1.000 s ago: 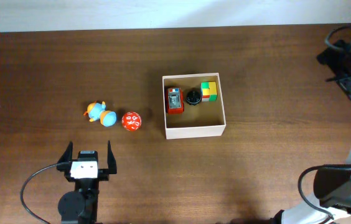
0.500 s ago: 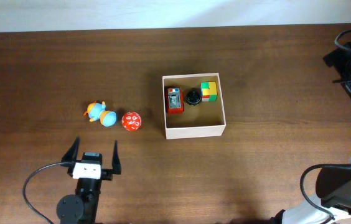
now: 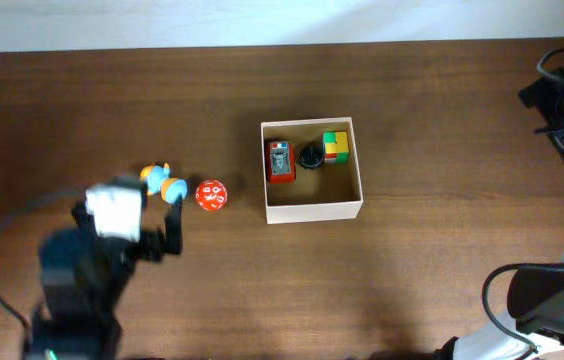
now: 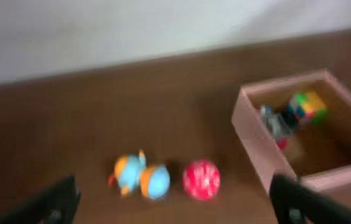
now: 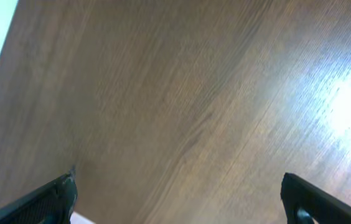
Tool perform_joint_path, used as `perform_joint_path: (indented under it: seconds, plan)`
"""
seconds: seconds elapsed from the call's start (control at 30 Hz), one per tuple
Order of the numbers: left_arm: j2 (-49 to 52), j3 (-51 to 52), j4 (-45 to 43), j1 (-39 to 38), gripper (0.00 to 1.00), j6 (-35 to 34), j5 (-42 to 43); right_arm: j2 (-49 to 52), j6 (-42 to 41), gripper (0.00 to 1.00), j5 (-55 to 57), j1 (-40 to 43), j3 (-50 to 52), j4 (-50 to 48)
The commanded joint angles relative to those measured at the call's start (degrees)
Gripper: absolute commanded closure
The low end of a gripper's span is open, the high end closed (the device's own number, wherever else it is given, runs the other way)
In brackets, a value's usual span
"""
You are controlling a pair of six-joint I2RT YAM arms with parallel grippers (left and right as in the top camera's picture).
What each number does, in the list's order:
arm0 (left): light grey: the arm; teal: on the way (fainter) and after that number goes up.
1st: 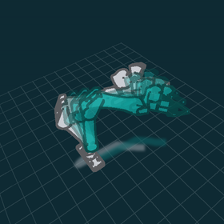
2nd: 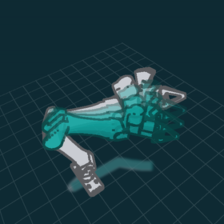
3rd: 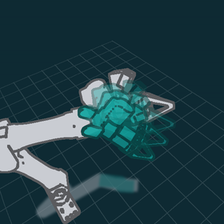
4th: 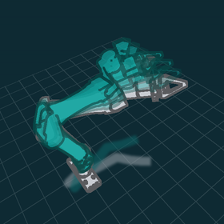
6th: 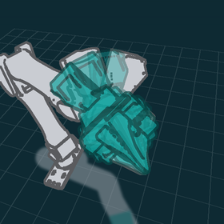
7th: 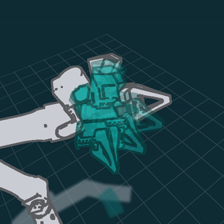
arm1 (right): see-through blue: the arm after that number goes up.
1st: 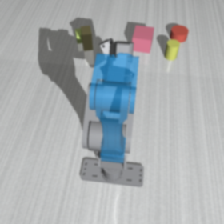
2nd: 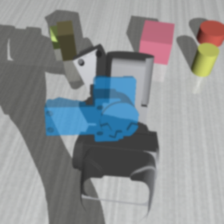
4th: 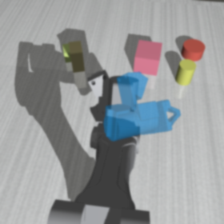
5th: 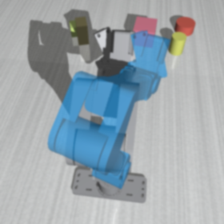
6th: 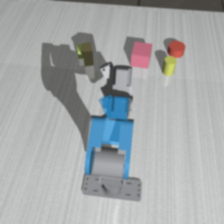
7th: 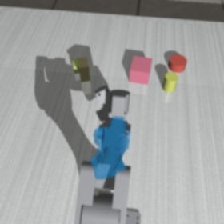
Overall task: Pack container
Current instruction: 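Move the left gripper forward over the blue-orange toy duck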
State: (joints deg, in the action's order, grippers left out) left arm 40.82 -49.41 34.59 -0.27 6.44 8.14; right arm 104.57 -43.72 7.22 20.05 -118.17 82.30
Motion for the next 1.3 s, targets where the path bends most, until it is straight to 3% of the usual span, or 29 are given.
perform_joint_path:
  seconds: [0.0, 0.1, 0.2, 0.47, 0.63, 0.77, 1.0, 1.27]
  plan:
    - [15.8, -16.7, 11.0, -0.2, 0.01, -0.1, -0.2, 0.2, -0.5, 0.01, 0.0, 0.2, -0.1, 0.0]
    - [26.8, -28.0, 21.6, -0.2, 0.01, -0.2, 0.2, 0.2, -0.5, 0.01, 0.0, 0.2, -0.1, 0.0]
    - [35.0, -33.3, 26.8, -0.2, 0.01, -0.2, 3.2, 0.2, -0.5, 0.01, 0.0, 0.2, -0.1, 0.0]
    - [49.1, -33.6, 26.7, -0.2, 0.01, -0.7, 17.5, 0.2, -0.5, 0.01, 0.0, 0.2, -0.1, 0.0]
    - [54.0, -33.6, 24.1, -0.2, 0.05, -2.2, 16.0, 0.2, -0.5, 0.01, 0.0, 0.2, -0.1, 0.0]
    - [56.0, -33.6, 21.5, -0.2, 0.04, -13.0, 7.6, 0.2, -0.5, 0.01, 0.0, 0.2, -0.1, 0.0]
    - [58.4, -33.6, 19.4, -0.2, 0.04, -43.6, -11.7, 0.2, -0.5, 0.01, 0.0, 0.2, -0.1, 0.0]
    - [61.4, -33.4, 19.0, -0.2, 0.04, -56.0, -12.7, 0.2, -0.5, 0.01, 0.0, 0.2, -0.1, 0.0]
